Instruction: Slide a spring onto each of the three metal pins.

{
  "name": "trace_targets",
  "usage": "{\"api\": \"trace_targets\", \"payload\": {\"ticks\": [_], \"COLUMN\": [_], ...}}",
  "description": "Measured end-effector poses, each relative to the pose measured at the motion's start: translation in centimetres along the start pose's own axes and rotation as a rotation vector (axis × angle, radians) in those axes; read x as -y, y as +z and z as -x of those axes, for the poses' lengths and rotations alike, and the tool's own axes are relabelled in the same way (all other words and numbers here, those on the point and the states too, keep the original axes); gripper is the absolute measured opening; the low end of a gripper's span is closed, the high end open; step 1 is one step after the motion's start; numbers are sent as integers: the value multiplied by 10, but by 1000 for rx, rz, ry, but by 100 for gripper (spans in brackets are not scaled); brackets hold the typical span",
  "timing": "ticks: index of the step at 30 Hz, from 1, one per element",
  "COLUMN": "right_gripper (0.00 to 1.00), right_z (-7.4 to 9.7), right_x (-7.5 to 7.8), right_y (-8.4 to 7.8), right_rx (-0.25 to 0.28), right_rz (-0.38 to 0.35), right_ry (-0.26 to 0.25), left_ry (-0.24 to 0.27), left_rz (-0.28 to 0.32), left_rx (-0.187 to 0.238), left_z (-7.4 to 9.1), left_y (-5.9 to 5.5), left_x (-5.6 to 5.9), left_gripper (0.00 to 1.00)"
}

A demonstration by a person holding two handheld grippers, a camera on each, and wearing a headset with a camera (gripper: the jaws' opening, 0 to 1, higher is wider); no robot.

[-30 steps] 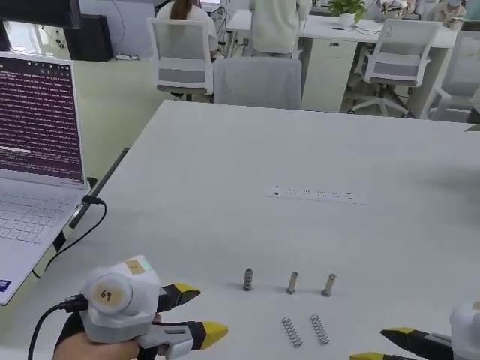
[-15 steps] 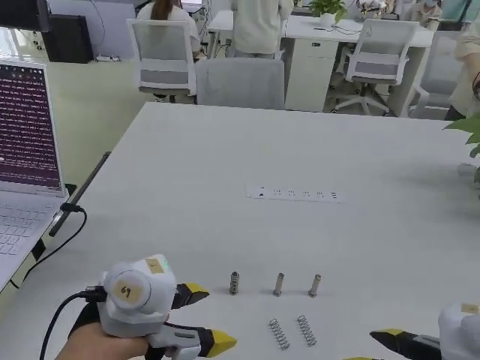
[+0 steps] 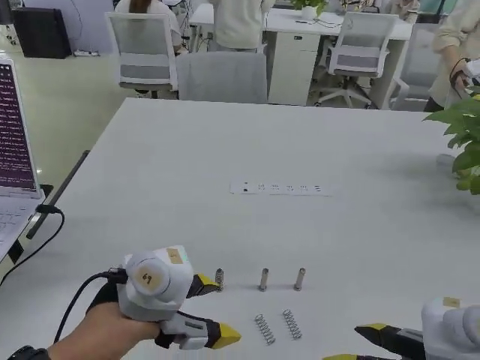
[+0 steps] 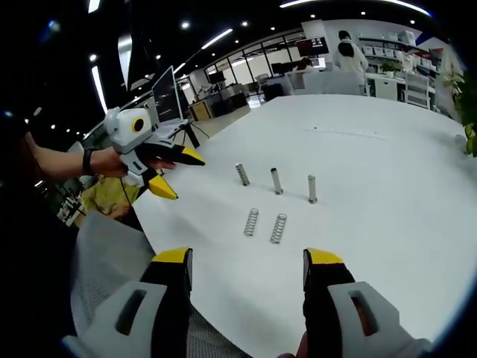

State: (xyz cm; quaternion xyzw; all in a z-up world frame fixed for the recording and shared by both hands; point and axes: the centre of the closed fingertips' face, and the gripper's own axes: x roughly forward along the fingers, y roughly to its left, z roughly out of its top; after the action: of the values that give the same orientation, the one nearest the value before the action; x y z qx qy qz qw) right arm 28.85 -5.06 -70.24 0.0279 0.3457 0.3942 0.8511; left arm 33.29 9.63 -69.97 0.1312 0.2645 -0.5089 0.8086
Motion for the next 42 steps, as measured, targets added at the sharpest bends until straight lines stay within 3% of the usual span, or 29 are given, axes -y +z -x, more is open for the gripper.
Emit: {"api": "trace_targets", "payload": {"ticks": [16, 33, 42], "right_gripper": [59, 60, 60], "right_z": [5, 5, 6], "right_x": [2, -1, -2], "right_y": [-7, -11, -14], "right_rx": [-15, -29, -36], "right_rz": [3, 2, -1], "right_ry": [-3, 2, 4], "left_ry": [-73, -149, -174], "left_rz": [-51, -172, -208], "left_rx": [-48, -145, -178], "left_z": [-32, -64, -78], "left_y": [-2, -12, -18], "left_x": [7, 9, 9], "left_gripper": [47, 45, 44]}}
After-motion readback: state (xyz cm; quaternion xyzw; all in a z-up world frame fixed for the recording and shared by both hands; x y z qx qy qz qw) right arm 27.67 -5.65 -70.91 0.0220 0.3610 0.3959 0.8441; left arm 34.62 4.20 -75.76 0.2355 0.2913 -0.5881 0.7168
